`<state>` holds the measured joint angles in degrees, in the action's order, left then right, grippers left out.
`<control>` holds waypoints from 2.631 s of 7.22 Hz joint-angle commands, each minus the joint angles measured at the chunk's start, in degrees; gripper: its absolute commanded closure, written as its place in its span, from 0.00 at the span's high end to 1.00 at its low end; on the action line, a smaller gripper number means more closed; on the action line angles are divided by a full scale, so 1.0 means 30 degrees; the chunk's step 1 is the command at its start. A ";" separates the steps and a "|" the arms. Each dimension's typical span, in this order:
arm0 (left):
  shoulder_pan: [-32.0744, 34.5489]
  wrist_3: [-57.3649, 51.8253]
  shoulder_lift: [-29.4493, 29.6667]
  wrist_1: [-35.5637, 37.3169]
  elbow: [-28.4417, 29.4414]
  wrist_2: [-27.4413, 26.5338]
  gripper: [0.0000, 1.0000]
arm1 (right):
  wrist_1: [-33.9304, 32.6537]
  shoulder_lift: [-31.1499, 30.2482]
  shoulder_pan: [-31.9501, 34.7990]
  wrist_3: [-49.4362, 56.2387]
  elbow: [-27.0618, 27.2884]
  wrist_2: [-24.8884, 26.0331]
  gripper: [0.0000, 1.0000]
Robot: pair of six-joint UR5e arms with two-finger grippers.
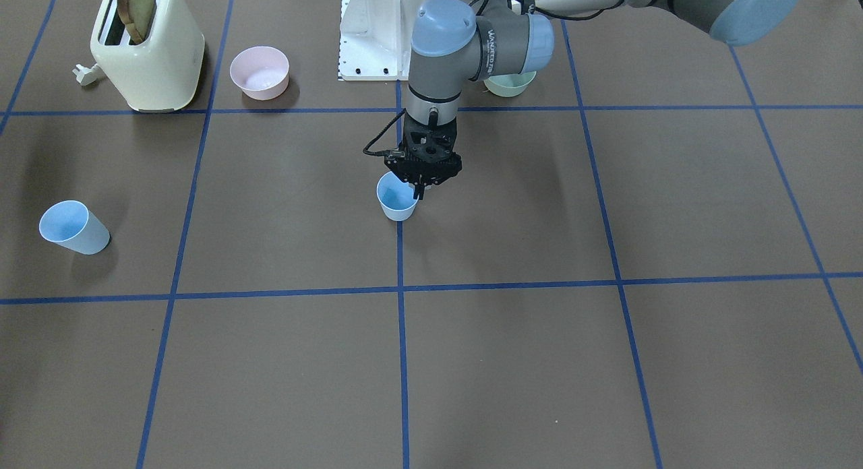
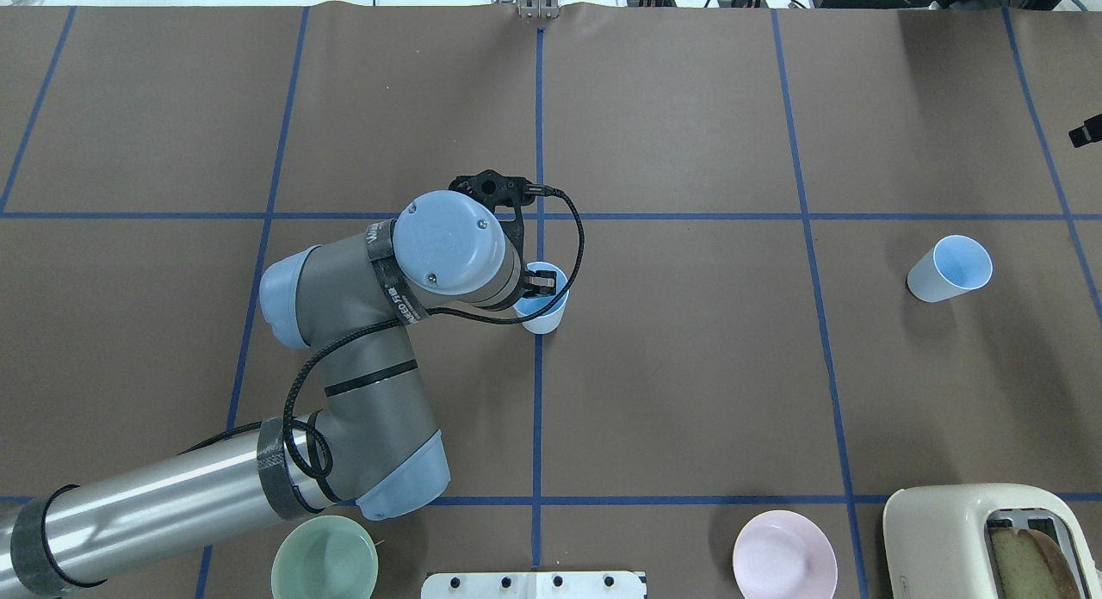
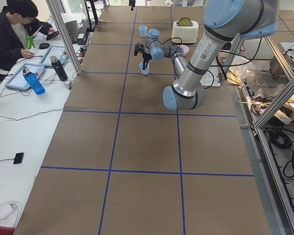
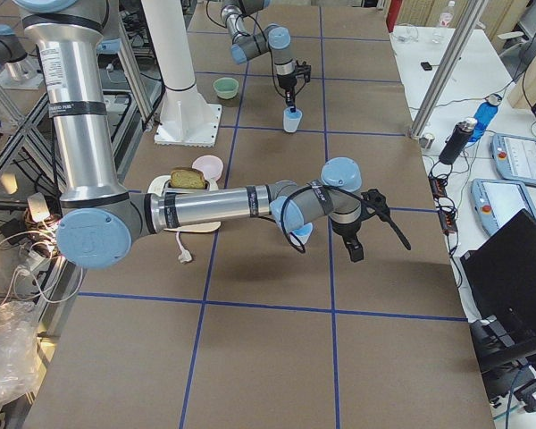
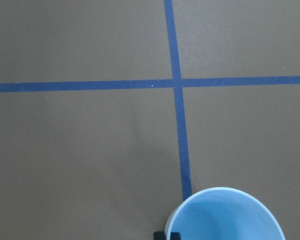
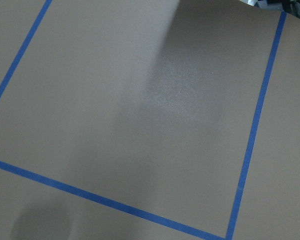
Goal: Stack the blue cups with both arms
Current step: 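Carry the cup with the left gripper to the table center and set it down, then open the left gripper and withdraw the left arm from the cup, then lower the right gripper onto the other light-blue cup and grasp it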
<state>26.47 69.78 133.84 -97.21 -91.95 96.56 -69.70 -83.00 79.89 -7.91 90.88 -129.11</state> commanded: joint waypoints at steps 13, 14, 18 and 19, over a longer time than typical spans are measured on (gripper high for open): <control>1.8169 -2.4816 -1.2342 0.2871 -0.3076 1.0989 0.98 | -0.0089 -0.0987 -0.0903 -0.3241 0.2401 -0.1522 1.00; 1.9174 -2.5335 -1.4099 0.2900 -0.2606 1.1287 0.98 | -0.0088 -0.0986 -0.1894 -0.4934 0.3186 -0.1263 1.00; 2.2026 -2.5546 -1.5318 0.3134 -0.1721 1.1641 0.98 | -0.0001 -0.2183 -0.3395 -0.5509 0.3780 -0.0267 1.00; 2.1997 -2.5546 -1.5289 0.3425 -0.1664 1.1670 0.98 | 0.0000 -0.2303 -0.3863 -0.5450 0.3606 0.0142 1.00</control>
<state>92.16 -6.83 88.08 -87.82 -97.06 131.51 -69.79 -89.05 70.03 -24.43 102.11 -130.11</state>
